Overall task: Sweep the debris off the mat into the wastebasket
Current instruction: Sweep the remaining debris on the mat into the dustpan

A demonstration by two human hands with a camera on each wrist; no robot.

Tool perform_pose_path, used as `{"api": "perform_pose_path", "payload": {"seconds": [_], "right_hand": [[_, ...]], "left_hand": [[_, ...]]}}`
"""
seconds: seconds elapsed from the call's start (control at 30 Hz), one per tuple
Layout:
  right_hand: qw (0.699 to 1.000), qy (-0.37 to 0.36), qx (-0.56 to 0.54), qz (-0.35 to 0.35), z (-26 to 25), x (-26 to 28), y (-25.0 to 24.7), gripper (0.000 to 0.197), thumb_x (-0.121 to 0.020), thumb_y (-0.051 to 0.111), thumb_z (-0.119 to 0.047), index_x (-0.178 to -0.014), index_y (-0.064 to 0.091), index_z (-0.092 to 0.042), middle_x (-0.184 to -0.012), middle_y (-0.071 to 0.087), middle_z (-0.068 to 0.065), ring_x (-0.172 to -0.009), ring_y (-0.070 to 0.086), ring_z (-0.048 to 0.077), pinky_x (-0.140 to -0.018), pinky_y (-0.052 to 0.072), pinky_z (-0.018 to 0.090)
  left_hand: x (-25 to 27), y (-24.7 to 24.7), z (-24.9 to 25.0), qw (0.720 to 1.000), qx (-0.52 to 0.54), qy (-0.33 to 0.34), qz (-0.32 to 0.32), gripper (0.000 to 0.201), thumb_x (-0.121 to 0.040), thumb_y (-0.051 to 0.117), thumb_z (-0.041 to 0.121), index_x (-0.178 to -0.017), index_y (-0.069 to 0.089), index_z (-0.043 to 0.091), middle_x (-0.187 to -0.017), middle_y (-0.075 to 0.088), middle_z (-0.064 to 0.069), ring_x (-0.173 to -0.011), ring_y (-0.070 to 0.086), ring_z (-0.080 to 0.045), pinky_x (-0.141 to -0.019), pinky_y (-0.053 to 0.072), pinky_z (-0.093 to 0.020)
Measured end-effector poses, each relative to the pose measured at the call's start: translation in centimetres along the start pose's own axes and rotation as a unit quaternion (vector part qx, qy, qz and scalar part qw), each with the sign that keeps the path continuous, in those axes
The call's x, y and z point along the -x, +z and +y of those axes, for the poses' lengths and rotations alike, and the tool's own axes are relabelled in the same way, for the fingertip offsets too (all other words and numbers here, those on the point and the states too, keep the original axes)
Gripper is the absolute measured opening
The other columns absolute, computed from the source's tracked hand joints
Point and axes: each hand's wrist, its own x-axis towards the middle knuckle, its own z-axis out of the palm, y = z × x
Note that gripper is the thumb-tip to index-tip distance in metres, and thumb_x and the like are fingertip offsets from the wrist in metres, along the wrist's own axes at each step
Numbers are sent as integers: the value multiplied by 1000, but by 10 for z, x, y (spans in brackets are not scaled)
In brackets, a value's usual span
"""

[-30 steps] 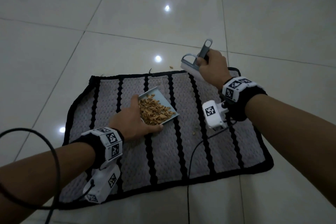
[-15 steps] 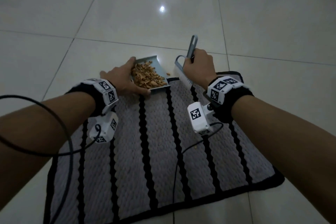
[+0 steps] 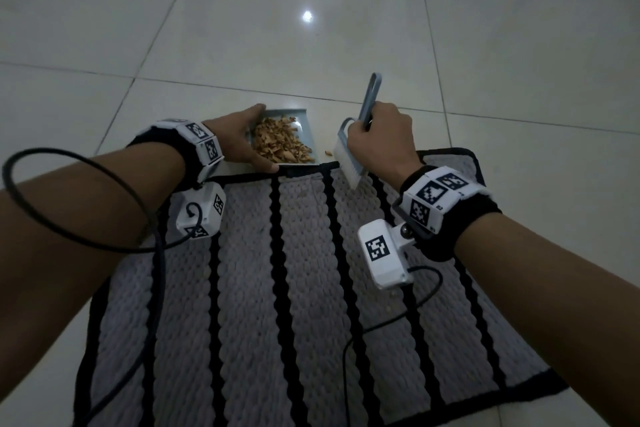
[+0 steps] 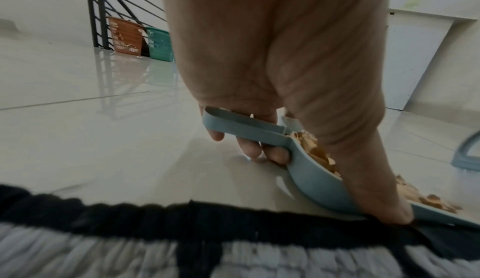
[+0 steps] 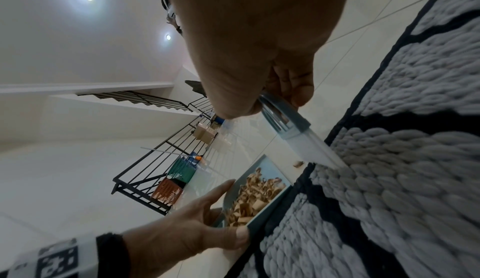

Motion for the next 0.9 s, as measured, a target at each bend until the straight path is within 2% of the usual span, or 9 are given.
{"api": "perform_pose_path", "payload": {"seconds": [0.1,0.23,0.33,0.4,0.43,0.5,0.53,0.63,0.9], "right_hand": [[1000,2,13,6,-5,3,5,38,-91,49,-17,-61,27,-20,-57,35,-2,-46,34,10,-38,20,14],[1000,20,0,15,-8,4,8,38,-91,50,-18,-61,28,-19,-57,36,0,-45,35,11,-36,31,9],[998,38,-42,24,-12,6,9,30,-89,52,-18,-63,41,-11,-59,53,9,-49,52,19,-37,35,11],[991,69,-107,43,-15,8,9,22,-86,53,-18,-70,54,-3,-73,67,21,-64,67,29,-54,57,33],[987,82,-128,54,-15,9,8,24,-85,54,-18,-74,57,2,-78,69,23,-70,69,32,-58,59,41],[986,86,-125,67,-12,10,6,27,-84,53,-18,-77,58,7,-79,69,23,-71,70,32,-59,58,45],[987,83,-116,68,-10,10,5,25,-84,53,-18,-73,55,4,-75,68,21,-68,68,31,-57,58,40],[994,64,-64,68,-6,14,2,31,-87,51,-15,-60,37,-13,-56,49,5,-49,48,18,-37,34,11],[999,34,-9,22,-23,1,22,32,-89,52,-21,-63,34,-19,-59,41,-2,-48,40,9,-33,22,11]], "left_hand": [[-6,-5,1,1000,-12,3,-10,125,-70,85,46,-159,1,22,-164,16,0,-147,26,-24,-113,27,-33],[-9,-5,2,1000,-14,11,-4,124,-69,86,45,-159,4,22,-164,18,-1,-146,28,-24,-113,29,-34],[-8,-4,3,1000,-11,14,5,122,-70,86,44,-159,5,21,-163,19,-2,-145,29,-25,-113,29,-34],[-7,-4,3,1000,-13,16,7,123,-69,86,45,-159,5,20,-163,20,-3,-145,30,-26,-114,30,-35],[-6,-4,3,1000,-14,15,7,123,-69,86,45,-159,5,20,-163,20,-3,-145,30,-26,-114,30,-36],[-5,-3,3,1000,-18,14,8,124,-69,85,47,-159,5,21,-163,19,-3,-145,29,-27,-115,31,-37],[-5,-3,3,1000,-19,13,9,124,-69,85,47,-159,5,21,-163,20,-3,-145,29,-27,-114,31,-38],[-4,-2,2,1000,-16,10,11,124,-68,86,47,-159,5,21,-163,20,-3,-145,30,-27,-114,31,-37],[-4,-1,3,1000,-1,7,14,122,-69,86,43,-159,7,19,-162,23,-4,-144,32,-25,-112,30,-33]]}}
